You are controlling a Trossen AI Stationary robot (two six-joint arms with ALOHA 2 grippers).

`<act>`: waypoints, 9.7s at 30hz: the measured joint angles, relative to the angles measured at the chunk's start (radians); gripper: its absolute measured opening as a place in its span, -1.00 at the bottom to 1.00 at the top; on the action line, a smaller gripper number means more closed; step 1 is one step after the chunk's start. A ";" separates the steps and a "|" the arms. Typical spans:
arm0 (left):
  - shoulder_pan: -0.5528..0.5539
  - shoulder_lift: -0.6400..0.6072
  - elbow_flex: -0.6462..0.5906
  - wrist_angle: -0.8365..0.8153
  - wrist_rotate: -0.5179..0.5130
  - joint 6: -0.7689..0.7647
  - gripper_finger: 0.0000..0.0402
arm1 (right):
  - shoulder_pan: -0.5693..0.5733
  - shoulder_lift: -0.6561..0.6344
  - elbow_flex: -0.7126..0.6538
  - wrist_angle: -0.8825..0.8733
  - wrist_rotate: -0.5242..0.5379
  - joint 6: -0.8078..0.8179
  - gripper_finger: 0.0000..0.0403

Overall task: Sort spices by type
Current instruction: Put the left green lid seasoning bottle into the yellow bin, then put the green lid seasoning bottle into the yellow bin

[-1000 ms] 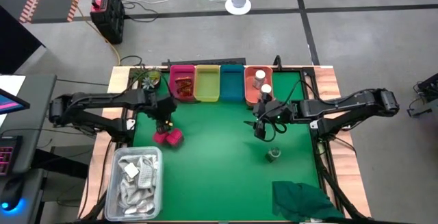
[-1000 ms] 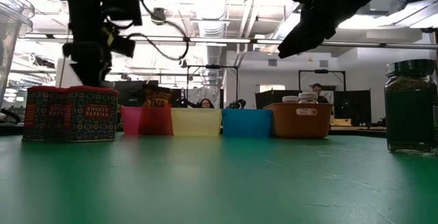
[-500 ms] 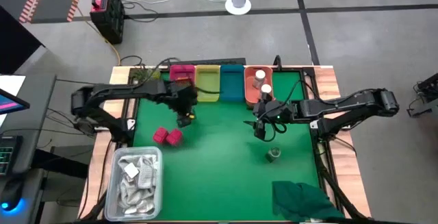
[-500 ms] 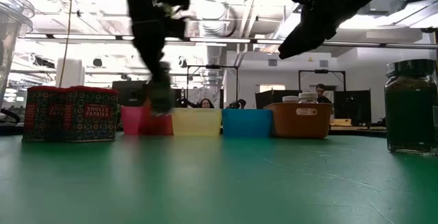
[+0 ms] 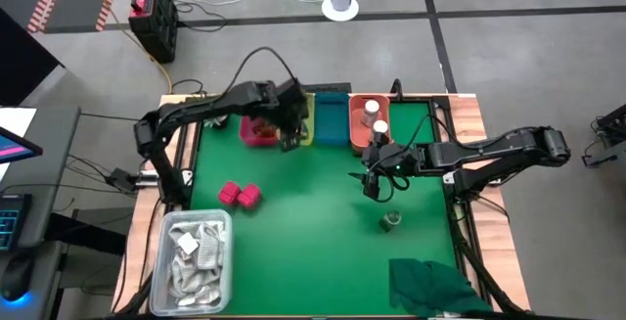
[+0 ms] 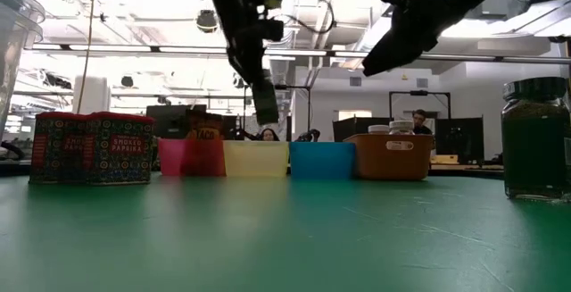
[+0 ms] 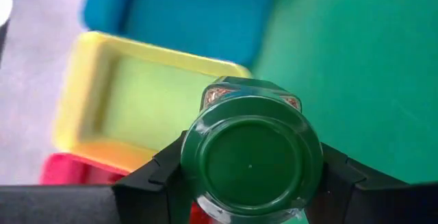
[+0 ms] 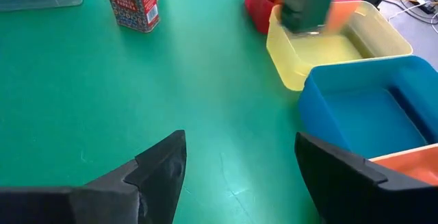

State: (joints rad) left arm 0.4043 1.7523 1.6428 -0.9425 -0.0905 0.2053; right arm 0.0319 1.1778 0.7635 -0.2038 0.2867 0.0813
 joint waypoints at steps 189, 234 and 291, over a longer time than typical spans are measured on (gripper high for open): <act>-0.420 0.026 -0.713 1.285 0.061 -0.316 0.50 | -0.012 0.446 0.263 -0.105 -0.268 -0.129 0.44; -0.400 0.123 -0.486 1.188 0.049 -0.152 0.50 | 0.325 0.176 -0.422 0.605 0.526 0.493 0.58; 0.248 0.027 -0.446 1.064 -0.026 -0.164 -0.04 | 0.328 0.175 -0.421 0.713 0.468 0.441 0.58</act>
State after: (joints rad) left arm 0.6521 1.7790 1.1965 0.1212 -0.1162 0.0415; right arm 0.3599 1.3533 0.3428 0.5095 0.7551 0.5220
